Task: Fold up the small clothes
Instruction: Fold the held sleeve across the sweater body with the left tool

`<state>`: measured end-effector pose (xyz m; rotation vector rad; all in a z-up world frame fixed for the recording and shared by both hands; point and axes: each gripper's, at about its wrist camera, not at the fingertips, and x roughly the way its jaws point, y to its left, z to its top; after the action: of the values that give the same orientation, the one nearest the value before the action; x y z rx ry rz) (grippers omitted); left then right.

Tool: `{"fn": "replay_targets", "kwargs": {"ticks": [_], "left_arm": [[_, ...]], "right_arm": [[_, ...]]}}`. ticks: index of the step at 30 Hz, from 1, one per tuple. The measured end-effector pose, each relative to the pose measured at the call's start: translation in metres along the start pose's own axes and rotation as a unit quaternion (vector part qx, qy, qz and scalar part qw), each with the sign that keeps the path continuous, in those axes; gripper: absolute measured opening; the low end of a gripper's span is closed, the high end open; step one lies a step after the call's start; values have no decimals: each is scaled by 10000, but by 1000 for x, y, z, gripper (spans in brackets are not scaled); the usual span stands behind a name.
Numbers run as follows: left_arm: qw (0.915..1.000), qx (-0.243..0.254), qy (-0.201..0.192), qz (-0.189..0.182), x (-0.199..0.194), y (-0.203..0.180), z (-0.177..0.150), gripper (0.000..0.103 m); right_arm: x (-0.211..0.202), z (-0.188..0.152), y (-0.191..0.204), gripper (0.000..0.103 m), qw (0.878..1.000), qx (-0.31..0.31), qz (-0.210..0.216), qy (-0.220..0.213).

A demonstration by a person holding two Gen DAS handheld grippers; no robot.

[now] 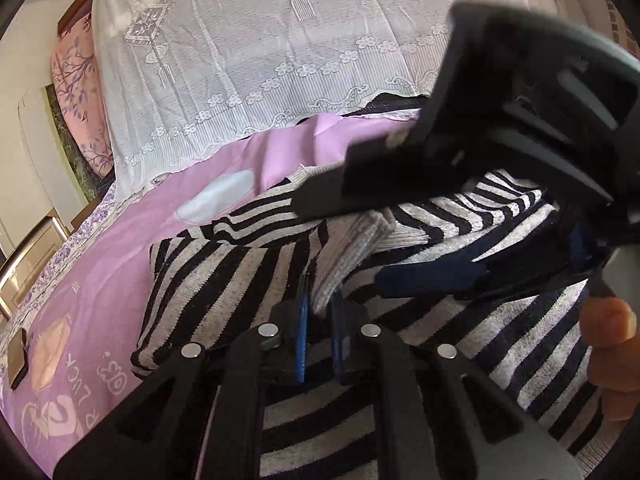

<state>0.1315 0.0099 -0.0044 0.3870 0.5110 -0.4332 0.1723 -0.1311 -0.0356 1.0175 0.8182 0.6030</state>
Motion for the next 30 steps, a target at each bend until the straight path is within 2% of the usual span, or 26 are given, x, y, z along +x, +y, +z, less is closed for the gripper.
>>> {"fn": "replay_targets", "kwargs": {"ticks": [1, 2, 4, 10, 12, 13, 14, 17, 20, 23, 25, 26, 28, 30], "left_arm": [[10000, 17, 19, 5, 0, -1, 1, 8], [10000, 14, 60, 28, 1, -1, 1, 8], [9999, 2, 159, -4, 5, -2, 3, 9], [9998, 139, 93, 49, -3, -21, 25, 13], [9999, 137, 41, 6, -5, -29, 37, 31], [10000, 97, -23, 6, -8, -33, 43, 54], [9999, 26, -156, 36, -11, -35, 48, 71], [9988, -249, -411, 75, -18, -30, 53, 93], [9984, -410, -195, 338, -5, -18, 41, 94], [9920, -862, 583, 718, 28, 10, 24, 94], [9825, -1416, 1118, 463, 46, 34, 15, 94], [9765, -1742, 1237, 275, 50, 47, 10, 94], [9673, -2166, 1321, -2, 51, 61, 3, 94], [9635, -2345, 1277, -176, 48, 64, -2, 94]], "right_arm": [[2, 1, -2, 29, 10000, 12, -83, 34], [4, 2, -4, 15, 9999, 2, -112, 65], [4, 5, -5, 11, 9997, -115, -177, 75], [-25, 19, 27, 10, 9916, -1168, -487, -275], [-47, 29, 32, 10, 9878, -1371, -529, -520], [-59, 35, 33, 10, 9862, -1419, -534, -660], [-72, 43, 32, 10, 9850, -1429, -535, -801], [-107, 66, 21, 10, 9812, -1361, -672, -1192], [-131, 84, 3, 10, 9754, -1318, -1020, -1445], [-141, 100, -21, 10, 9759, -998, -1195, -1527], [-141, 103, -37, 10, 9774, -818, -1281, -1467], [-138, 103, -42, 10, 9764, -812, -1379, -1447], [-134, 102, -46, 10, 9740, -844, -1549, -1419], [-134, 100, -43, 10, 9741, -853, -1511, -1449]]}}
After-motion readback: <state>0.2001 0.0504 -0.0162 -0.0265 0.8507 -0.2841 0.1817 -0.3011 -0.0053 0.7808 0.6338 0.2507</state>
